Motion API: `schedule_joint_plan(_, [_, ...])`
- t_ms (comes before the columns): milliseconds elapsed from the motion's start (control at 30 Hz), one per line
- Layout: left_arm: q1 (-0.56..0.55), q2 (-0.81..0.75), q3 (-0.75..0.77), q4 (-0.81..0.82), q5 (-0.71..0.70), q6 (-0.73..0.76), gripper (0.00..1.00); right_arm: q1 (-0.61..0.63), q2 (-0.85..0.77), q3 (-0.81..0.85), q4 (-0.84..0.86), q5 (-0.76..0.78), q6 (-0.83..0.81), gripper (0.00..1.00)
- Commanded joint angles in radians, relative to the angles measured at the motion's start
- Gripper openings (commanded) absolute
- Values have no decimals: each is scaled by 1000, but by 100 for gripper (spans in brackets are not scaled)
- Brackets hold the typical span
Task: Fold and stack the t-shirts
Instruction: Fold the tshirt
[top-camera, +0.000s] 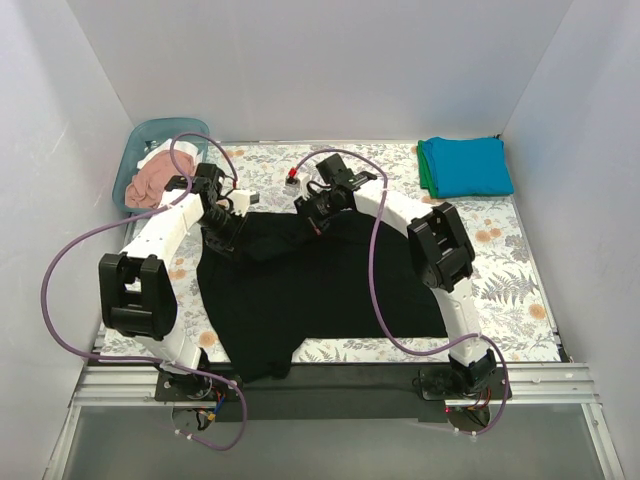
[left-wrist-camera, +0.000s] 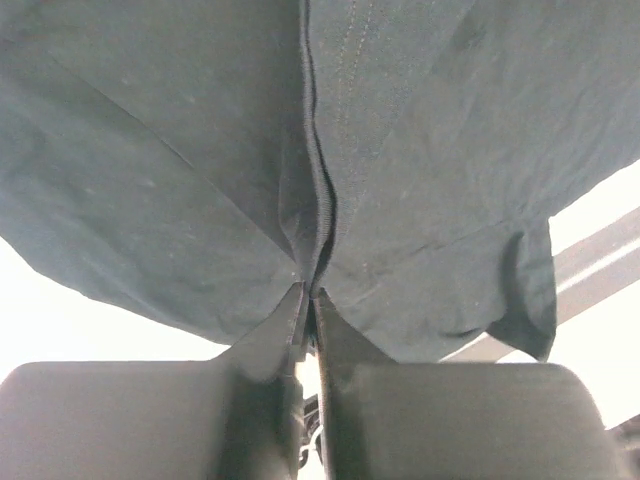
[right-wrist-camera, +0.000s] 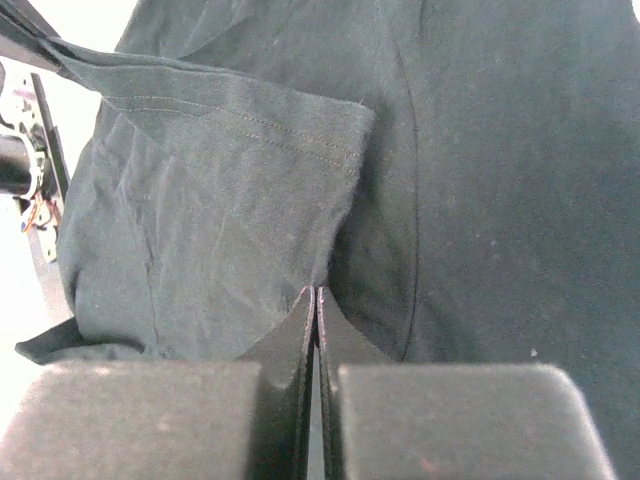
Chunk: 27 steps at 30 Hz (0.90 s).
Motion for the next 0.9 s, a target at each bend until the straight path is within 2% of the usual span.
schedule_joint_plan(0, [4,-15,-16,30,-7,7,8,16,-23,-2,7,-34,-18,11])
schedule_joint_plan(67, [20,-5,19,24,41,8,23,10,-32,4,-12,-38,-27,30])
schedule_joint_plan(100, [60,0,42,15,63,8,34,-7,-43,6,-30,-38,-41,43])
schedule_joint_plan(167, [118,29,131,14,111,10,41,-42,-91,-11,-32,-56,-41,53])
schedule_joint_plan(200, [184,44,159,21,137,8,42,-94,-108,-15,-35,-69,-32,56])
schedule_joint_plan(233, [203,66,193,27,145,7,42,-125,-138,-22,-44,-81,-29,58])
schedule_joint_plan(367, [228,159,259,133,120,-44,42,-301,-195,-32,-111,-49,-53,57])
schedule_joint_plan(467, [229,216,289,227,99,-87,41,-397,-220,-72,-174,64,-131,51])
schedule_joint_plan(600, [229,319,349,297,111,-153,39,-485,-215,-130,-223,224,-220,40])
schedule_joint_plan(867, [229,455,343,395,-1,-211,30,-557,-114,-203,-219,426,-294,34])
